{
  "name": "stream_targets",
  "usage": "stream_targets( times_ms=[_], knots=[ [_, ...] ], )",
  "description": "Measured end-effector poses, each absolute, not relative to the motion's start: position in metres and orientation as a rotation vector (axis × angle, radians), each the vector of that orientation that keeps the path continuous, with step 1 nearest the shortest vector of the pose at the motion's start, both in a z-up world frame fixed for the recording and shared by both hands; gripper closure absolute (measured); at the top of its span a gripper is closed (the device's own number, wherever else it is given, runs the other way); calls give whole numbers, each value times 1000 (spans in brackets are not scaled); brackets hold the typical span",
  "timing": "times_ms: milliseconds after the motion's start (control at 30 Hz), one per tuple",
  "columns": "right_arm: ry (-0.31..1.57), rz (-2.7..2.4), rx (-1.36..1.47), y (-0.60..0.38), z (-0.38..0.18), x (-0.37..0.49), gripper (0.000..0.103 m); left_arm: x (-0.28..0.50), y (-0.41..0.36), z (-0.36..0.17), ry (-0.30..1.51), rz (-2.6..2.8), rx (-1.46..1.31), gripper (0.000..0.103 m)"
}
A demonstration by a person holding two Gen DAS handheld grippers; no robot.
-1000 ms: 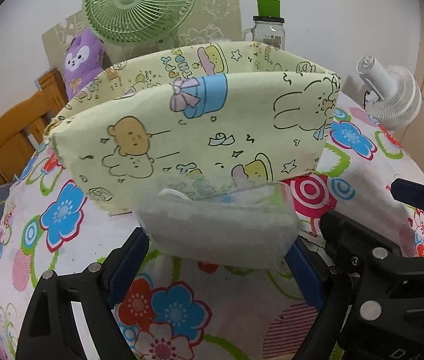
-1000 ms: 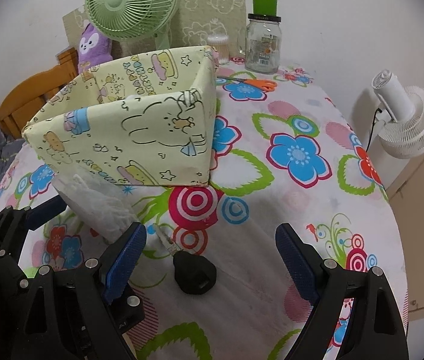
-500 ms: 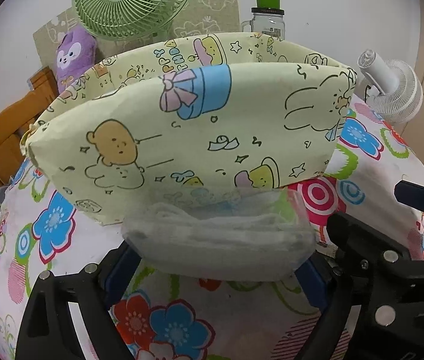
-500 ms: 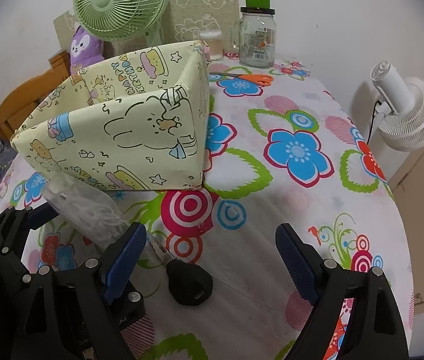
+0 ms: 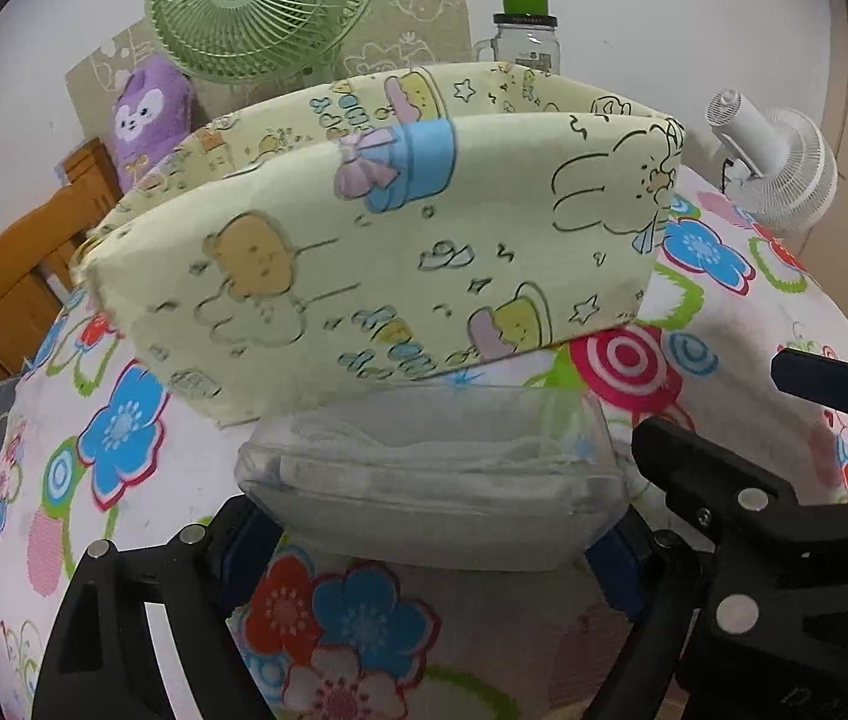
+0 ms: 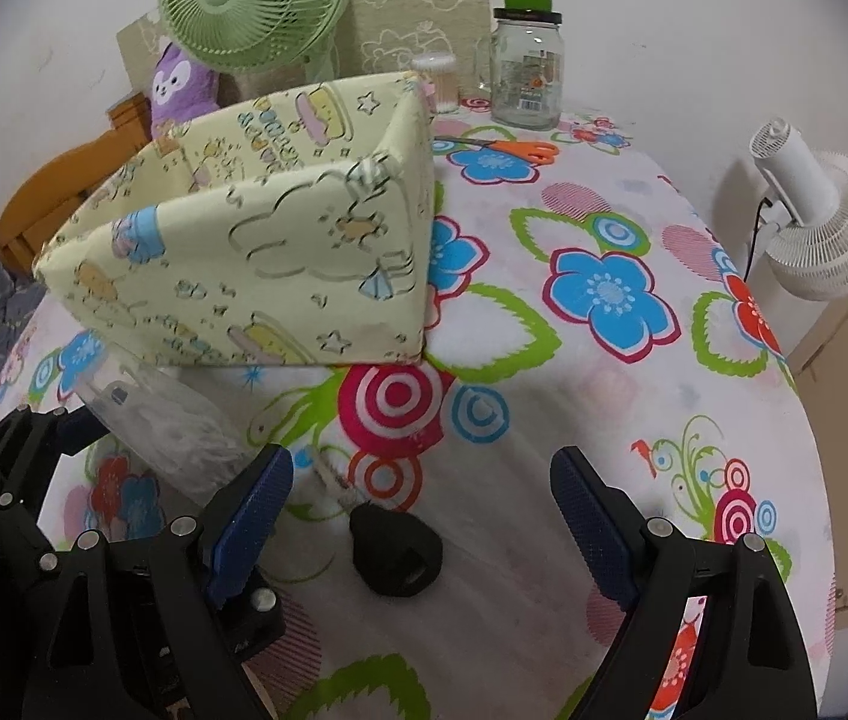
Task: Organize rigid objects
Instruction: 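Grasp the clear plastic box with the left tool while the right tool grasps the black key fob, then lift the clear box in the left tool and the key fob in the right tool toward the basket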
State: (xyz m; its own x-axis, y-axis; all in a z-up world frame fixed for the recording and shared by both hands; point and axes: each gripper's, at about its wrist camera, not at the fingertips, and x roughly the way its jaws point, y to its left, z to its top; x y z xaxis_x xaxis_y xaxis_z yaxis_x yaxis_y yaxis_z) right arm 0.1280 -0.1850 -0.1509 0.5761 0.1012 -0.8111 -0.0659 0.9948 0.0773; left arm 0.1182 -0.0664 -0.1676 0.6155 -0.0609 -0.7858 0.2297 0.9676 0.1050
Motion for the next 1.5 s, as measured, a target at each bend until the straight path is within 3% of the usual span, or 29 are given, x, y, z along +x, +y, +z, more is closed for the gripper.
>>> stream_targets(
  times_ms=[100,367,733,933,1500],
  knots=[
    [962,96,24,-181,-151,124,22,111,-62,-168,901,-162,196,14],
    [981,101,10,-177,-154,115,26,100,-54,-168,902,-157,195,14],
    [1011,56,3,-181,-162,111,42,89,-57,-167,881,-138,230,14],
    [990,42,-50,-170,-163,107,67,84,-68,-166,844,-96,308,14],
    [951,27,-38,-173,-150,98,68,80,-67,-157,863,-138,236,14]
  ],
)
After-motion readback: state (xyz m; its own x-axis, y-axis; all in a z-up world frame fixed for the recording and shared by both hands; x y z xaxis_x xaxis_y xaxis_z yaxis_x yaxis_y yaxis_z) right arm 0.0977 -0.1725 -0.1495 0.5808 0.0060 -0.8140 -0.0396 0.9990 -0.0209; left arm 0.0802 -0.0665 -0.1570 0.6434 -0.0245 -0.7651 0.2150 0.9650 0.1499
